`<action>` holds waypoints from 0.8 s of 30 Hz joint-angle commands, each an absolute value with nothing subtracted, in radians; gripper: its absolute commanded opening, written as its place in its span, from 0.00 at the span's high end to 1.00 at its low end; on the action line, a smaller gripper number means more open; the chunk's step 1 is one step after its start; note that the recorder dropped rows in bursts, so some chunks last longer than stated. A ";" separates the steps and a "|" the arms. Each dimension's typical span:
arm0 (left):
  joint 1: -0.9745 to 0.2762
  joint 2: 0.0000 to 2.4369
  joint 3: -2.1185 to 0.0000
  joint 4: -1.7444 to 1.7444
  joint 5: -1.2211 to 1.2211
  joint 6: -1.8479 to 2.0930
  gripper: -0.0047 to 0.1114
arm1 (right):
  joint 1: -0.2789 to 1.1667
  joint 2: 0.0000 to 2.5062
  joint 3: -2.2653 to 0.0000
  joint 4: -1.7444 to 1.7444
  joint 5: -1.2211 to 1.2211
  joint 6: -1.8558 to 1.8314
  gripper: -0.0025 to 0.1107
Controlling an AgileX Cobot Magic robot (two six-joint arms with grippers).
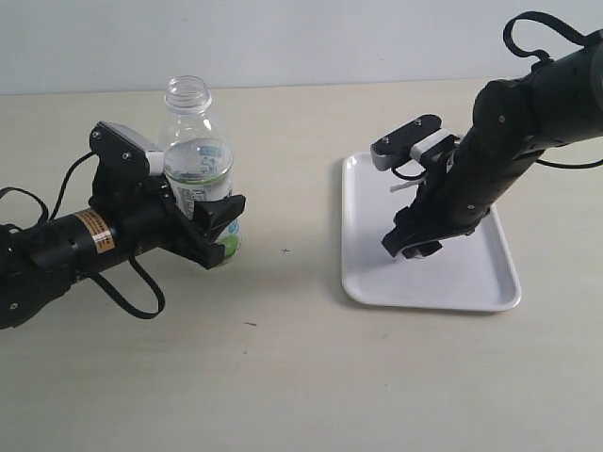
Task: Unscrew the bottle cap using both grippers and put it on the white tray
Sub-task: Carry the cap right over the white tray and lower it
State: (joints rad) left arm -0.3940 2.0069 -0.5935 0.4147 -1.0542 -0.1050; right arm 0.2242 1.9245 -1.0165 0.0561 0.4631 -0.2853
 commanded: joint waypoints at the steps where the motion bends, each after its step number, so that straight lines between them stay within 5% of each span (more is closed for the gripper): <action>1: -0.397 2.003 -0.594 0.410 -1.094 -0.110 0.96 | 0.221 1.925 -1.012 0.053 0.438 -0.286 0.38; 17: -0.397 2.037 -0.597 0.422 -1.094 -0.157 0.96 | 0.221 1.907 -1.012 0.080 0.387 -0.260 0.36; 24: -0.397 2.037 -0.597 0.434 -1.125 -0.157 0.56 | 0.221 1.889 -1.012 0.073 0.393 -0.263 0.36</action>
